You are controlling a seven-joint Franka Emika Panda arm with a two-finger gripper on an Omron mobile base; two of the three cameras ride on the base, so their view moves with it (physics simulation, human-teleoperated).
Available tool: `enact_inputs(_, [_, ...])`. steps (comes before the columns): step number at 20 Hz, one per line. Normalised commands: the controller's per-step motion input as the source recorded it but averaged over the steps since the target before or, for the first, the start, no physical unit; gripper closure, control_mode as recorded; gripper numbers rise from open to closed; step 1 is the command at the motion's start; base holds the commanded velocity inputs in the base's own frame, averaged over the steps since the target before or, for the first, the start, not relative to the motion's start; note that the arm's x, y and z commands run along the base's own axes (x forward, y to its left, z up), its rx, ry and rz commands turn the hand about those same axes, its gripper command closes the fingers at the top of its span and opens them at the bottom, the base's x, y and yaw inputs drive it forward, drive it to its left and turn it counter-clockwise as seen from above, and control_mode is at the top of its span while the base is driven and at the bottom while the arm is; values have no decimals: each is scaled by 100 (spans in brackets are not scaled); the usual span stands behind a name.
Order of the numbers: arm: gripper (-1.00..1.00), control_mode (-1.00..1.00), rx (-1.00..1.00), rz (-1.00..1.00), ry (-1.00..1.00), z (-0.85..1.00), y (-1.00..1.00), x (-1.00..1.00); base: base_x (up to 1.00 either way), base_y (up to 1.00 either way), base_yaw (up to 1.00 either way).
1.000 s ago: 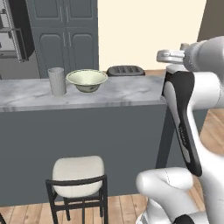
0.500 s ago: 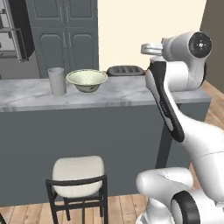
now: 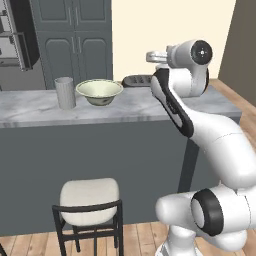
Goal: There is a bowl on the dining counter. Grab a lemon wedge from the fridge and place it in the bowl. Then get the liquor bottle and glass cup from the cabinet and place them next to the bowl.
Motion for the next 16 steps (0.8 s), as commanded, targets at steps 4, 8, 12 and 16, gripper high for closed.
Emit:
enact_inputs(4, [100, -100, 0, 10, 0, -42, 23, 71, 0, 0, 0])
enact_inputs(8, [100, -100, 0, 9, 0, -24, 6, 63, 0, 0, 0])
enact_inputs(12, [100, -100, 0, 7, 0, -28, 1, 56, 0, 0, 0])
enact_inputs(16, [100, -100, 0, 6, 0, -38, 2, 42, 0, 0, 0])
